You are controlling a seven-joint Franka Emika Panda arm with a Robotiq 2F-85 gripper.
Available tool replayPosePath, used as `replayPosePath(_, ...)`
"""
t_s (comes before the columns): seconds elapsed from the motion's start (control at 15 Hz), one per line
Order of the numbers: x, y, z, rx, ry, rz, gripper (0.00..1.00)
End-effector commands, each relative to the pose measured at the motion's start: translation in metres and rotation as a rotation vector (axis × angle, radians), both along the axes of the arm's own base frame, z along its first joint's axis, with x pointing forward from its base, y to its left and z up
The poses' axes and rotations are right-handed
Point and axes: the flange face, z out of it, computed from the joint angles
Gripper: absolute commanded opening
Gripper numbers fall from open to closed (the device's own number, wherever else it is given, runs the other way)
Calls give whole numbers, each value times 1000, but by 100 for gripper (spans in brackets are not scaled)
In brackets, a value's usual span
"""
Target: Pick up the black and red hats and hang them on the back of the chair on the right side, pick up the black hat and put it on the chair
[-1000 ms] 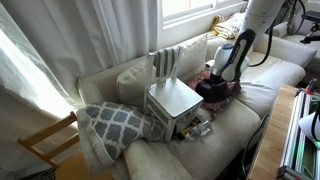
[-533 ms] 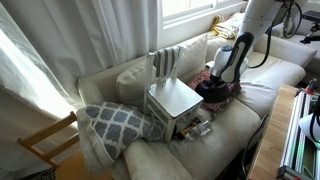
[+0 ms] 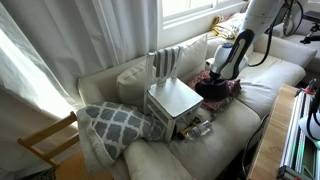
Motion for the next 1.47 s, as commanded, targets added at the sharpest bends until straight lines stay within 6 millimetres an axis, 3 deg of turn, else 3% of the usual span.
replayPosePath(0.0, 6, -27, 49, 30, -30, -23, 4)
replayPosePath(0.4, 20, -66, 125, 128, -143, -43, 4)
replayPosePath(0.87, 30, -96, 176, 323, -257, -53, 4)
replayPosePath(1.4, 36, -104, 227, 507, -388, -29, 4)
